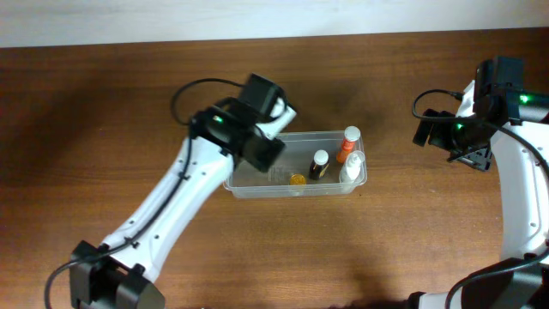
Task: Pack container
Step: 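Lift the Panadol box over the container's far edge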
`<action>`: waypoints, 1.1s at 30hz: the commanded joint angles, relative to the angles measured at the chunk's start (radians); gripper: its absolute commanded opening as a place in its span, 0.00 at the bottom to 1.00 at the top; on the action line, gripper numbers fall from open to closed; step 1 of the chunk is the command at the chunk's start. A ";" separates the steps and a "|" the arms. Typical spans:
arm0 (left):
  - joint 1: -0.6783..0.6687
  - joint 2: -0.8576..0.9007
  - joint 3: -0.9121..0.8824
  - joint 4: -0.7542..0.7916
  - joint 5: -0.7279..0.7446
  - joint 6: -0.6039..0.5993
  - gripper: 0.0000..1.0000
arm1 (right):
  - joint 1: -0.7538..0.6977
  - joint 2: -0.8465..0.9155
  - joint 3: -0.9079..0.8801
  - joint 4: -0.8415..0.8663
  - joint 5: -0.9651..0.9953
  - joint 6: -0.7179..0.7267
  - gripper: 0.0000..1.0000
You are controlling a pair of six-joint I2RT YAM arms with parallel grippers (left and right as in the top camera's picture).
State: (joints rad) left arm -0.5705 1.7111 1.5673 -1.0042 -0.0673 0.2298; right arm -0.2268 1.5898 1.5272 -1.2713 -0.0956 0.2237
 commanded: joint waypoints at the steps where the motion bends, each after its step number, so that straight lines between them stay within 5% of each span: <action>1: -0.029 -0.015 0.017 -0.003 -0.008 0.143 0.61 | -0.003 0.005 -0.003 0.003 -0.002 -0.010 0.99; 12: 0.008 -0.015 0.018 0.005 -0.080 0.142 0.60 | -0.003 0.005 -0.003 0.004 -0.002 -0.010 0.98; 18: 0.019 -0.018 0.089 0.012 -0.080 0.157 0.93 | -0.003 0.006 -0.003 0.004 -0.002 -0.010 0.99; 33: 0.081 0.243 0.504 0.204 -0.066 0.163 0.93 | -0.003 0.006 -0.009 0.004 -0.002 -0.010 0.99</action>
State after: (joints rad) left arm -0.5014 1.8313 2.0674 -0.7929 -0.1394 0.3756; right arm -0.2268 1.5898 1.5272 -1.2705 -0.0959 0.2237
